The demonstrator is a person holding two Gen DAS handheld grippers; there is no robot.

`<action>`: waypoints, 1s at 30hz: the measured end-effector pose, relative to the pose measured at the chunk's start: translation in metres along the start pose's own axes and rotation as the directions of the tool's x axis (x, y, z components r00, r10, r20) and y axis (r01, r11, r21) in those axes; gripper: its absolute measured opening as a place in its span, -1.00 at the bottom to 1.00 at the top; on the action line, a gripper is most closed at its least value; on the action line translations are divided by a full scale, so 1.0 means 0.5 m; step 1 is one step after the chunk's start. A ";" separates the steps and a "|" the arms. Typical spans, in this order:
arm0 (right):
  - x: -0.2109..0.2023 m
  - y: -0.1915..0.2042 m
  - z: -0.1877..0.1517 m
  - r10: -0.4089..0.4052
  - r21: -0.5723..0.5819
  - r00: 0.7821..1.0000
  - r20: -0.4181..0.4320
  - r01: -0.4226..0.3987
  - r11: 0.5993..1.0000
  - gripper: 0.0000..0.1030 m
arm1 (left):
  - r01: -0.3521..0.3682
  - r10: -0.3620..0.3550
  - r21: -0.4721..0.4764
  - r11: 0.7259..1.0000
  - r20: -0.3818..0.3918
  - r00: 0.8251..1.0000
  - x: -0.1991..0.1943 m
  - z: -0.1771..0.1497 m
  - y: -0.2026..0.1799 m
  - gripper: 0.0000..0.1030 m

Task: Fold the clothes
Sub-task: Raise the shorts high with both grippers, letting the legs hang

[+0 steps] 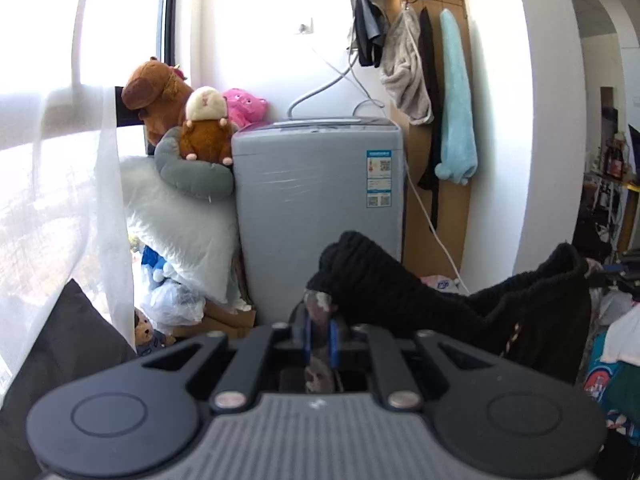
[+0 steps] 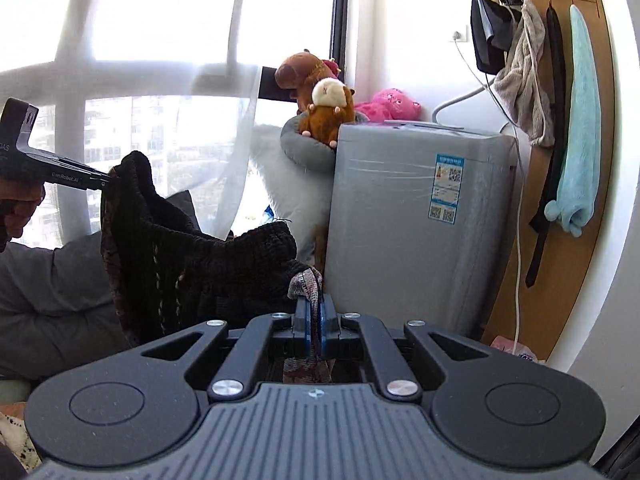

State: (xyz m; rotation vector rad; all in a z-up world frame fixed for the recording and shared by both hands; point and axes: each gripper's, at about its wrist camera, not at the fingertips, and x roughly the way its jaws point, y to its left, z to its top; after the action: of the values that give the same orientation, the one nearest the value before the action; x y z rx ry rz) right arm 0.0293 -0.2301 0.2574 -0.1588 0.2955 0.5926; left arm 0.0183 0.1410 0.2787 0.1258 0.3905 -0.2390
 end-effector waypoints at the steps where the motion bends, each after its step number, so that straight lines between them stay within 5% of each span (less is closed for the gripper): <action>1: -0.013 0.005 0.006 0.004 -0.003 1.000 0.007 -0.004 1.000 -0.92 | 0.007 -0.007 0.008 1.000 0.003 1.000 -0.017 -0.002 -0.008 -0.82; 8: -0.099 0.048 -0.018 0.049 -0.047 0.999 0.016 -0.048 0.998 -0.92 | 0.100 -0.102 0.043 0.994 0.061 0.993 -0.145 -0.084 -0.073 -0.83; 21: -0.200 0.111 -0.144 0.160 -0.019 0.984 -0.080 -0.162 0.987 -0.92 | 0.209 -0.209 0.010 0.978 0.025 0.978 -0.222 -0.254 -0.148 -0.84; 27: -0.213 0.107 -0.196 0.201 0.071 0.970 -0.135 -0.192 0.979 -0.92 | 0.301 -0.303 -0.045 0.952 -0.027 0.953 -0.204 -0.298 -0.166 -0.84; 30: -0.186 0.093 -0.231 0.218 0.113 0.960 -0.176 -0.200 0.973 -0.92 | 0.293 -0.297 -0.065 0.954 -0.074 0.952 -0.156 -0.322 -0.157 -0.84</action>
State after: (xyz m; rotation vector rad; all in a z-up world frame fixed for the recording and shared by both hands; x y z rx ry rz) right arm -0.0970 -0.2675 0.1746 -0.0924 0.5269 0.7735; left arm -0.1298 0.1085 0.1555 0.0238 0.4986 -0.5196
